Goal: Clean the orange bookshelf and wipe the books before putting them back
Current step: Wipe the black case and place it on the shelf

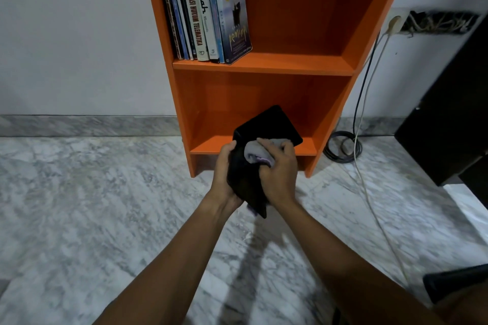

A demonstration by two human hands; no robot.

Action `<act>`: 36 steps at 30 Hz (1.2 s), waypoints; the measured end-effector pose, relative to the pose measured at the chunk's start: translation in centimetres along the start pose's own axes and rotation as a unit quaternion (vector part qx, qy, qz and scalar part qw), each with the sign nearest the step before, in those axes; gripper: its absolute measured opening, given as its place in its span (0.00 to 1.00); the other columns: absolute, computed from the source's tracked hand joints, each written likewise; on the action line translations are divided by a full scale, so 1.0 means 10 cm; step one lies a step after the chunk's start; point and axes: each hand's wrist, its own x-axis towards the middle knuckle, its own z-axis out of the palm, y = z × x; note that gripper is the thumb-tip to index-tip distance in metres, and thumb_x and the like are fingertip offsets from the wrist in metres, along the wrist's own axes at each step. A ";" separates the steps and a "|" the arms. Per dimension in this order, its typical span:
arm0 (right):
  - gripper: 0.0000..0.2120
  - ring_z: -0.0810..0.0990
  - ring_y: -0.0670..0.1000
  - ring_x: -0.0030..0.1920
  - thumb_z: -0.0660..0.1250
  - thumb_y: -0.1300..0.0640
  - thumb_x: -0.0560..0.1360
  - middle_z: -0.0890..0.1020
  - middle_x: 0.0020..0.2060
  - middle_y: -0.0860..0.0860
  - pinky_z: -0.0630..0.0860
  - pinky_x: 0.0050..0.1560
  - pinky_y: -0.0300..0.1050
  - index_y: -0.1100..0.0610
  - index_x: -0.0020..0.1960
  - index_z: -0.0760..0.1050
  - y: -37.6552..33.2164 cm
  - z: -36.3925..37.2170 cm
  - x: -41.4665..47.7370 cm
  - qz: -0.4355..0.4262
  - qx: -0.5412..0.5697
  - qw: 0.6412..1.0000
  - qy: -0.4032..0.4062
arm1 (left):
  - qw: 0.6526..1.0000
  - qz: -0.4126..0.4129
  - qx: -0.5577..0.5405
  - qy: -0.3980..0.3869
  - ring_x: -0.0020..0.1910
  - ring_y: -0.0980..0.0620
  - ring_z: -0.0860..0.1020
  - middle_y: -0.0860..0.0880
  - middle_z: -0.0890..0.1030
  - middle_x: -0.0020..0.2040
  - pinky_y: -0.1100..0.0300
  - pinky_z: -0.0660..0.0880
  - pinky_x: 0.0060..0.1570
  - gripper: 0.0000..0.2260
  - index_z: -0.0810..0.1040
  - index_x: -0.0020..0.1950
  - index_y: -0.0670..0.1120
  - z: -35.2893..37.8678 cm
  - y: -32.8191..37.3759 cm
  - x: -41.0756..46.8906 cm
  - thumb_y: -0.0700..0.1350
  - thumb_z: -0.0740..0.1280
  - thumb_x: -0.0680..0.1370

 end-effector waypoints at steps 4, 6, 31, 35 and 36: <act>0.23 0.69 0.60 0.63 0.62 0.61 0.75 0.73 0.60 0.60 0.72 0.57 0.55 0.54 0.70 0.78 -0.09 -0.16 0.26 -0.146 -0.111 0.981 0.059 | 0.997 -0.051 0.063 -0.009 0.58 0.40 0.79 0.40 0.82 0.60 0.41 0.72 0.65 0.21 0.80 0.65 0.44 0.09 0.05 0.02 0.56 0.63 0.79; 0.25 0.68 0.62 0.67 0.62 0.60 0.75 0.74 0.63 0.60 0.71 0.62 0.60 0.52 0.71 0.77 -0.08 -0.25 0.43 -0.180 -0.204 0.960 0.062 | 0.991 -0.081 0.110 0.009 0.59 0.38 0.79 0.41 0.82 0.61 0.37 0.72 0.65 0.22 0.81 0.64 0.46 0.09 0.02 0.03 0.59 0.64 0.78; 0.11 0.79 0.55 0.49 0.68 0.60 0.75 0.81 0.50 0.56 0.72 0.44 0.45 0.60 0.56 0.81 -0.23 -0.46 0.31 -0.242 -0.059 0.967 0.046 | 0.935 0.008 0.307 0.179 0.47 0.41 0.84 0.41 0.86 0.49 0.50 0.77 0.53 0.36 0.82 0.59 0.44 0.07 0.61 0.07 0.75 0.60 0.73; 0.20 0.78 0.58 0.53 0.69 0.46 0.78 0.82 0.52 0.60 0.79 0.48 0.51 0.60 0.60 0.80 -0.19 -0.23 0.04 -0.288 -0.079 0.954 0.025 | 0.991 -0.110 -0.056 -0.043 0.71 0.35 0.72 0.35 0.72 0.73 0.36 0.72 0.65 0.49 0.71 0.76 0.44 0.14 0.60 0.03 0.79 0.61 0.68; 0.20 0.78 0.58 0.53 0.70 0.49 0.75 0.82 0.53 0.59 0.80 0.48 0.52 0.60 0.61 0.81 -0.17 -0.22 0.01 -0.300 -0.082 0.950 0.012 | 0.990 -0.096 -0.090 -0.042 0.71 0.34 0.72 0.34 0.72 0.72 0.37 0.73 0.63 0.47 0.72 0.75 0.42 0.13 0.60 0.02 0.77 0.61 0.70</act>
